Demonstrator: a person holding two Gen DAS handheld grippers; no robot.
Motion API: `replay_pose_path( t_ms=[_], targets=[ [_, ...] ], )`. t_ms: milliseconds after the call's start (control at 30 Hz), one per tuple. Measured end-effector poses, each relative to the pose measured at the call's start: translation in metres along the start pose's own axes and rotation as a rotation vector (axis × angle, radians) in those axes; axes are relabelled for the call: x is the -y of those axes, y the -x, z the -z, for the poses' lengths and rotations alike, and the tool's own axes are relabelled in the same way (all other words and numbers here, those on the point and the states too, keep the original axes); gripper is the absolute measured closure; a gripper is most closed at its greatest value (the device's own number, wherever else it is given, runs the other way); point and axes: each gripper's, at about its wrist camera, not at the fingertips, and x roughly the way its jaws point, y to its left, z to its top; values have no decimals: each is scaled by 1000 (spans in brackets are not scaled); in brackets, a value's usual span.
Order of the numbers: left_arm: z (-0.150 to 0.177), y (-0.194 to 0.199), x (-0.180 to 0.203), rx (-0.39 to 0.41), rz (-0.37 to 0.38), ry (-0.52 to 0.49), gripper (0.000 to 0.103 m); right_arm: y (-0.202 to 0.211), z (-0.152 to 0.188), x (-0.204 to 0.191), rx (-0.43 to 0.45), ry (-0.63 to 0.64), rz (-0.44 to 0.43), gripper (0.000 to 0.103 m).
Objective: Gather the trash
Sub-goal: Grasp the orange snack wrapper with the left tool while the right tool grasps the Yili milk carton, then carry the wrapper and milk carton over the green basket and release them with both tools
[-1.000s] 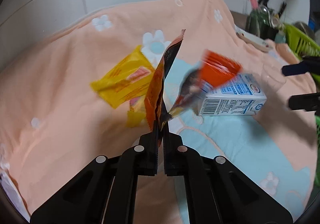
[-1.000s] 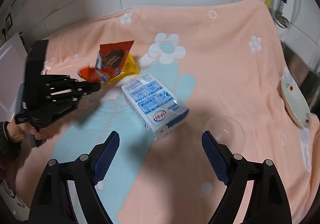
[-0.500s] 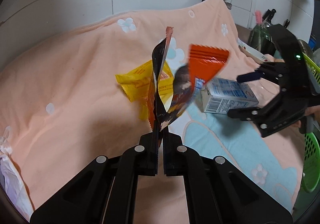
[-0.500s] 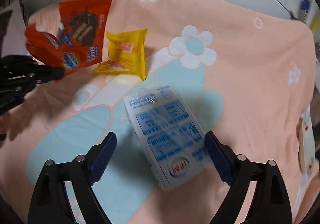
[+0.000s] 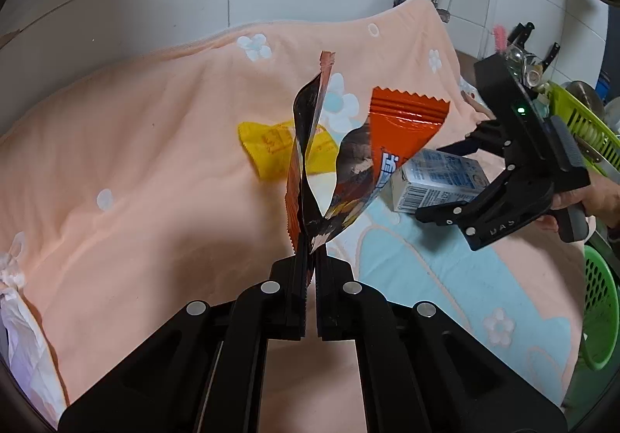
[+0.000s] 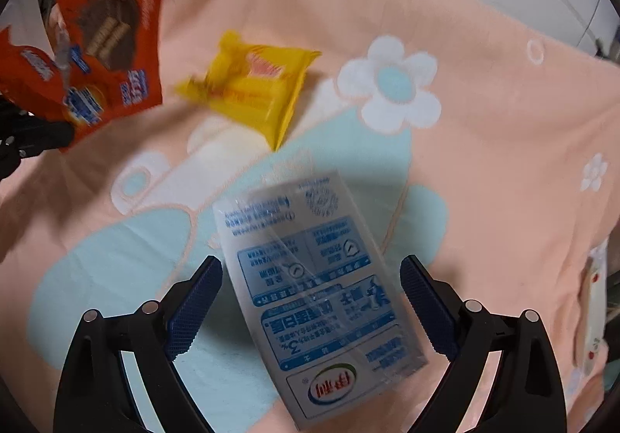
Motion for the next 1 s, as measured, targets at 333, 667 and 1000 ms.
replay_pose_path(
  t_ms=[333,667,1000],
  targets=[
    [2,7,8,1,11,-6,101,22,16,7,23,-76,-45,38],
    [7,41,48,36,68,-37,101,99,73,-14,99,-188,-28,38],
    [23,73,124,54,167,-121,101,181,160,-29,164,-312,33,38]
  ],
)
